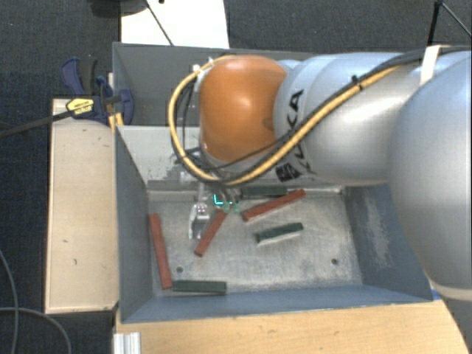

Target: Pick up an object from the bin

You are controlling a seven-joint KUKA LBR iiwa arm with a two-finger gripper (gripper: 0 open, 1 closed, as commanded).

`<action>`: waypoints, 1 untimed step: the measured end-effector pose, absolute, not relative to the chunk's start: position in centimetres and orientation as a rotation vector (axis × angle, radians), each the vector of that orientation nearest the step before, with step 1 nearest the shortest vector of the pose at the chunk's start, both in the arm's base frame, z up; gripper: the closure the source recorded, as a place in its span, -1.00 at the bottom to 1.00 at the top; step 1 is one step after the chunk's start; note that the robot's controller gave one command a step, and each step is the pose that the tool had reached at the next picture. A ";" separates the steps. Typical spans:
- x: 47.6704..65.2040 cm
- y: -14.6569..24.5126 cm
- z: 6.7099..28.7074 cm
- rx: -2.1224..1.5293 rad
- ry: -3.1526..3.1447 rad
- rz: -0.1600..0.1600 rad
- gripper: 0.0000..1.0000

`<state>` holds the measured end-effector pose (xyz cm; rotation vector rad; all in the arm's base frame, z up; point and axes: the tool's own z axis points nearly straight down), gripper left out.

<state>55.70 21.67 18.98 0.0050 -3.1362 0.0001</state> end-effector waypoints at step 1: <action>55.9 21.6 19.4 -0.002 -3.144 -0.003 -1.00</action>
Offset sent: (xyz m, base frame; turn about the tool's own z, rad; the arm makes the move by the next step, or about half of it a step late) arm -0.0202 -0.0647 -0.1096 -0.2219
